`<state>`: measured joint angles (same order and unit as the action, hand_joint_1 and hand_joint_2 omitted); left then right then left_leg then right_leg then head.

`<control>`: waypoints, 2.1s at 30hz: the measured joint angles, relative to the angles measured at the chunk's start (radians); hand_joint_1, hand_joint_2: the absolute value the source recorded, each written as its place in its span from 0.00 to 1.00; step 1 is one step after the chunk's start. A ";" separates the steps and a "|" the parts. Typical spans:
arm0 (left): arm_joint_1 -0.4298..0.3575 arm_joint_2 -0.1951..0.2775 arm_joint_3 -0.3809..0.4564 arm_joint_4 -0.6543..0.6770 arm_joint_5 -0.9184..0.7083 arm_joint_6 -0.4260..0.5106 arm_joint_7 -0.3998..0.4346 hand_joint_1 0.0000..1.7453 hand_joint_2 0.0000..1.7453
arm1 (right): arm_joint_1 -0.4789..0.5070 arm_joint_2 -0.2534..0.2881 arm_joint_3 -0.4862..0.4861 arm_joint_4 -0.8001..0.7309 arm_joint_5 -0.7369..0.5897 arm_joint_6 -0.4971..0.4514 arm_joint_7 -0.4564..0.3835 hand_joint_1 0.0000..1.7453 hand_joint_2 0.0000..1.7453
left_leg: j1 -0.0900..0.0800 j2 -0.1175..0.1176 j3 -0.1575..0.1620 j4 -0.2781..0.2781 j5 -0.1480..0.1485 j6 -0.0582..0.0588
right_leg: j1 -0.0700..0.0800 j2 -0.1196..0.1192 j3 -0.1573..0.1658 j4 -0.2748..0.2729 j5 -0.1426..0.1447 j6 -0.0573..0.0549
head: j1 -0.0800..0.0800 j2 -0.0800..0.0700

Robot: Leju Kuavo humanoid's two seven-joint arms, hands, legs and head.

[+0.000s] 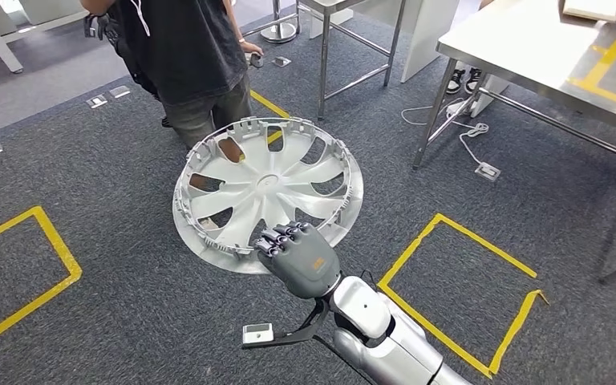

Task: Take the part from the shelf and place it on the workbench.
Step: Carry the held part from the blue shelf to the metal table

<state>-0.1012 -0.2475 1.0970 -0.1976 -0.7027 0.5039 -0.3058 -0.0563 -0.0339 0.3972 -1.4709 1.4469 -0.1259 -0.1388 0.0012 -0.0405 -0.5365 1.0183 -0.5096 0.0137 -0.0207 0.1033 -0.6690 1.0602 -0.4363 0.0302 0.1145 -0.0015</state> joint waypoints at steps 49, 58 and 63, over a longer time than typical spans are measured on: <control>-0.009 -0.006 0.066 0.000 0.037 0.040 -0.069 0.00 1.00 | -0.117 0.027 -0.064 0.107 -0.046 -0.084 0.006 1.00 1.00 | -0.002 0.056 -0.105 0.219 -0.118 -0.043 | 0.008 -0.096 0.048 -0.028 -0.017 -0.049 | -0.008 0.000; -0.011 -0.006 0.066 0.001 0.037 0.040 -0.071 0.00 1.00 | -0.177 0.034 -0.078 0.165 -0.184 -0.135 -0.077 1.00 1.00 | -0.001 0.025 -0.039 0.020 0.013 -0.024 | 0.015 -0.049 0.041 -0.020 -0.015 -0.037 | -0.011 0.000; -0.010 -0.006 0.066 0.001 0.036 0.029 -0.085 0.00 1.00 | -0.184 0.034 -0.106 0.165 -0.242 -0.149 -0.089 1.00 1.00 | -0.009 0.025 -0.043 0.021 0.019 0.001 | 0.008 -0.052 0.045 -0.035 -0.005 -0.010 | -0.011 0.000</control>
<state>-0.1114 -0.2533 1.1630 -0.1968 -0.6664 0.5334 -0.3904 -0.2404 0.0004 0.2916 -1.3060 1.2047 -0.2746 -0.2279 -0.0080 -0.0157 -0.5794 1.0390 -0.4907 0.0148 -0.0131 0.0511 -0.6245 1.0254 -0.4411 0.0205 0.1031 -0.0015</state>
